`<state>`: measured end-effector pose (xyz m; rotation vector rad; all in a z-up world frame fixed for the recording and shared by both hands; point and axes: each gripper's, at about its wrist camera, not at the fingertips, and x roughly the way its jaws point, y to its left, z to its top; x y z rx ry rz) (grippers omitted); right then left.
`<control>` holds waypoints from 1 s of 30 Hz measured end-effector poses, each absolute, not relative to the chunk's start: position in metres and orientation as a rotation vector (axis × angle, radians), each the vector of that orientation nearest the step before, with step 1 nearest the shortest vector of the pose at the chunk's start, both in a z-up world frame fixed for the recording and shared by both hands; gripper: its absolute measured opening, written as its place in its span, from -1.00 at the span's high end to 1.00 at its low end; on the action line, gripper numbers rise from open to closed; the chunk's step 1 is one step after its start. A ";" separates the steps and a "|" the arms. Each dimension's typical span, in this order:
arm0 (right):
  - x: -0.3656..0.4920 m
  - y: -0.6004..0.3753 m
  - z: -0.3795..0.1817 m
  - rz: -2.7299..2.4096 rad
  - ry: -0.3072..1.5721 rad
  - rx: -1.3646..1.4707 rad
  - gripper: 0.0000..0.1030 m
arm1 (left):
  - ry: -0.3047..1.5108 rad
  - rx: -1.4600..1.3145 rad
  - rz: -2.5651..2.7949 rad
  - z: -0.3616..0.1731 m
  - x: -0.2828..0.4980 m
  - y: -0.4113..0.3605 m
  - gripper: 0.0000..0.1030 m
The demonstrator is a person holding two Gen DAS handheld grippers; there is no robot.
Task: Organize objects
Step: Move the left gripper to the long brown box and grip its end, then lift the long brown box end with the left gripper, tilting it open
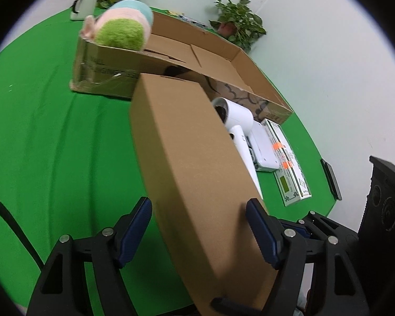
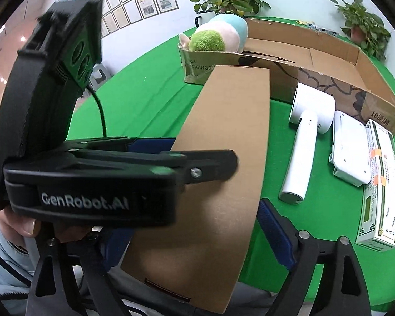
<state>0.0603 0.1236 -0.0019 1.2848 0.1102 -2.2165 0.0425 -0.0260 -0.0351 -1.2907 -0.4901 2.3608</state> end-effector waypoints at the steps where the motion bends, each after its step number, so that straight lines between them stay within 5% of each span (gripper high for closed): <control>1: 0.060 0.124 -0.002 -2.215 0.097 1.284 -0.70 | -0.500 -1.293 2.367 -0.035 0.043 -0.030 -0.41; 15: 0.049 0.177 -0.007 -2.052 -0.370 1.318 -0.62 | -0.679 -1.312 2.246 -0.046 0.038 -0.041 -0.42; 24: 0.041 0.165 -0.010 -2.004 -0.399 1.308 -0.64 | -0.567 -1.280 2.370 -0.016 0.050 -0.047 0.45; 27: 0.034 0.157 -0.013 -1.970 -0.434 1.309 -0.63 | -0.604 -1.298 2.383 -0.018 0.048 -0.056 0.30; 29: 0.033 0.154 -0.013 -1.963 -0.429 1.304 -0.63 | -0.643 -1.326 2.411 -0.025 0.048 -0.064 -0.26; 30: 0.032 0.154 -0.014 -1.957 -0.435 1.303 -0.63 | -0.675 -1.333 2.409 -0.029 0.048 -0.067 -0.37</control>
